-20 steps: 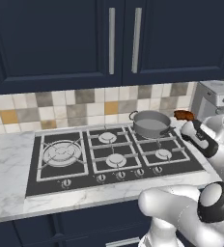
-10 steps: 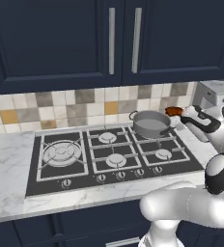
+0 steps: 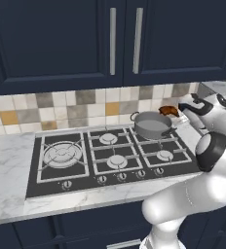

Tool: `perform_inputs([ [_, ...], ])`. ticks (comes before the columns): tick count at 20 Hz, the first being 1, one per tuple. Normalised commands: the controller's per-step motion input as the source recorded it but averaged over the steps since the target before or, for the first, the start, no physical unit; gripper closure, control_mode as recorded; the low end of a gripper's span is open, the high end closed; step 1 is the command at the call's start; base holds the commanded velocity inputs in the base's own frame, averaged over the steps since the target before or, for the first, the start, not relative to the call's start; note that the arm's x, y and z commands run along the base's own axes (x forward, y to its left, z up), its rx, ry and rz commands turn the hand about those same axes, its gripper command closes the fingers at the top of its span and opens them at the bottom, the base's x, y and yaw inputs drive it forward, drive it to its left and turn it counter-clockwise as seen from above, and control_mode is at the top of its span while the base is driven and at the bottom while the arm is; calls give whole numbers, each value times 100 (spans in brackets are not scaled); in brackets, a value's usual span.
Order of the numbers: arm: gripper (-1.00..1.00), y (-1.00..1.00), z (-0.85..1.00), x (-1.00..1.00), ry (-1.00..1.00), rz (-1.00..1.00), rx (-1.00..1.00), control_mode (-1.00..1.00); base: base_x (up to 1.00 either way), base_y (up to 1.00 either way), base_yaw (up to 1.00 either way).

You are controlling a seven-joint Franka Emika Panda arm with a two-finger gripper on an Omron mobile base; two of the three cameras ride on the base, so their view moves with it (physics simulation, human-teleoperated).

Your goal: Retrieve the frozen meat and place it in the pot on a burner. Then turn the burner on.

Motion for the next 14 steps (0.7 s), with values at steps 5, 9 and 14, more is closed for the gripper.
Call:
perform_inputs([
  [5, 100, 28, -13, 30, 0, 3, 1, -100, 0, 0, 0],
  [9, 100, 33, -16, 37, 0, 1, 2, -100, 0, 0, 0],
  [14, 100, 22, 0, 32, 0, 1, 1, -100, 0, 0, 0],
])
